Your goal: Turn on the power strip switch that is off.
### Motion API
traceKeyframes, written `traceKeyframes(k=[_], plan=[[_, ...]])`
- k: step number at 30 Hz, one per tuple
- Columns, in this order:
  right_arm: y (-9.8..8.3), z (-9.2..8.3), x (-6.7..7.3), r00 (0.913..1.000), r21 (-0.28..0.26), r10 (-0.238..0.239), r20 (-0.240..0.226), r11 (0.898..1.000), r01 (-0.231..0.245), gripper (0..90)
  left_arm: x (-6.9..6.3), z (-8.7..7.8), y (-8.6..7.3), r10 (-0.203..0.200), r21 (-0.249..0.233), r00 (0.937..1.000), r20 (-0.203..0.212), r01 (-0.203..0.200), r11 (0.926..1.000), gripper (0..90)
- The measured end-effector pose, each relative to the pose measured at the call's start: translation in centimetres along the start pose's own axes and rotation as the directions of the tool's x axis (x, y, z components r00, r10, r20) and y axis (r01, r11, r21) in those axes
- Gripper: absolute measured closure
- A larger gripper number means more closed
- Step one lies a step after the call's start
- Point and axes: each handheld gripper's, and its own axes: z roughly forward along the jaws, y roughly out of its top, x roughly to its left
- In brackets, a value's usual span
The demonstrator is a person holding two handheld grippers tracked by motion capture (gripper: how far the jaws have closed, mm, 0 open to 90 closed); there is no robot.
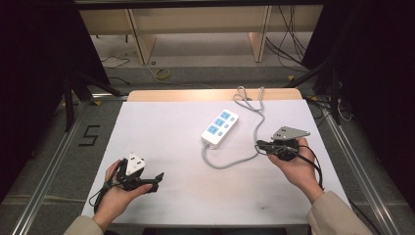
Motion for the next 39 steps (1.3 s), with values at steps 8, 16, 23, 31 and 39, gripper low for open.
traceKeyframes(k=[8,16,23,31,39], plan=[[0.4,0.6,0.1,1.0,0.007,-0.002,-0.002,1.0,0.002,90.0,0.0,0.0,0.0,0.003,0.003,1.0,-0.001,-0.003,1.0,14.2],[0.7,0.9,0.1,1.0,0.009,-0.004,-0.001,1.0,0.004,90.0,0.0,0.0,0.0,0.006,0.003,1.0,0.001,-0.006,1.0,14.1],[1.0,1.2,0.1,1.0,0.013,-0.004,-0.001,1.0,0.004,90.0,0.0,0.1,0.0,0.006,0.005,1.0,0.001,-0.006,1.0,14.2],[1.3,1.6,0.1,1.0,0.02,-0.006,-0.003,1.0,0.006,90.0,0.0,0.1,0.0,0.008,0.004,1.0,0.001,-0.008,1.0,14.2],[1.7,2.2,0.1,1.0,0.023,-0.006,-0.005,1.0,0.006,90.0,-0.1,0.1,0.0,0.008,0.004,1.0,0.001,-0.008,1.0,14.2]])
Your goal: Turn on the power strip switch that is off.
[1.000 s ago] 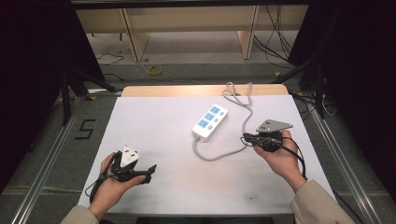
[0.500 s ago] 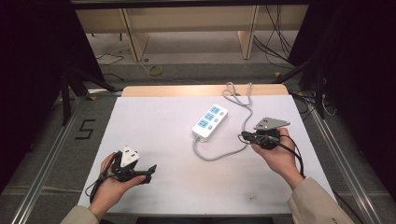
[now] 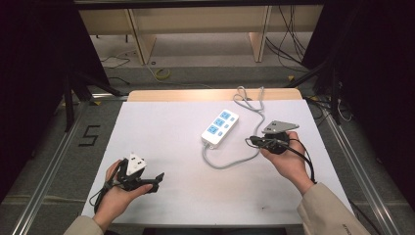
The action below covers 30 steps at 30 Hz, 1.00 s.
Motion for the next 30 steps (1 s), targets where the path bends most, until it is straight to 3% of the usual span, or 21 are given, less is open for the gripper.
traceKeyframes(k=[30], plan=[[1.1,1.7,-0.2,0.9999,0.037,-0.007,0.009,0.999,0.007,90.0,0.0,0.0,0.0,0.001,0.002,1.0,0.003,-0.001,1.0,14.2]])
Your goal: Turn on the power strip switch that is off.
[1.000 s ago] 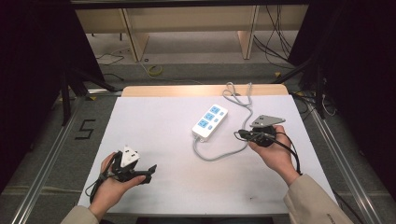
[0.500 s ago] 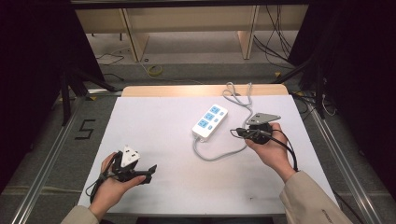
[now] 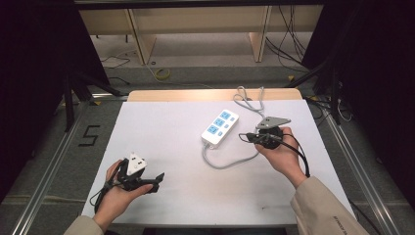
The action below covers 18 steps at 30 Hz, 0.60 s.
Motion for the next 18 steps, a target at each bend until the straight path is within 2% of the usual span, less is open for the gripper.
traceKeyframes(k=[18], plan=[[0.32,0.81,-0.36,1.0,0.023,0.004,0.0,1.0,-0.004,90.0,-0.03,0.03,-0.01,0.0,0.003,1.0,0.001,0.0,1.0,14.2]])
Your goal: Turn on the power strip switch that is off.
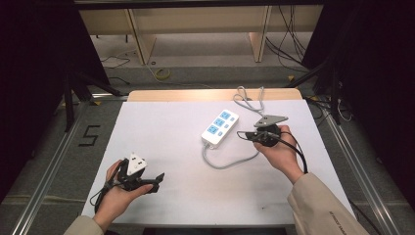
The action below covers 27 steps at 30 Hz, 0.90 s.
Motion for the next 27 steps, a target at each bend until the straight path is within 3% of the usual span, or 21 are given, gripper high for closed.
traceKeyframes(k=[27], plan=[[0.9,1.6,0.0,1.0,0.037,-0.006,-0.001,0.999,0.006,90.0,0.0,0.0,0.0,-0.001,0.0,1.0,0.0,0.001,1.0,14.2]])
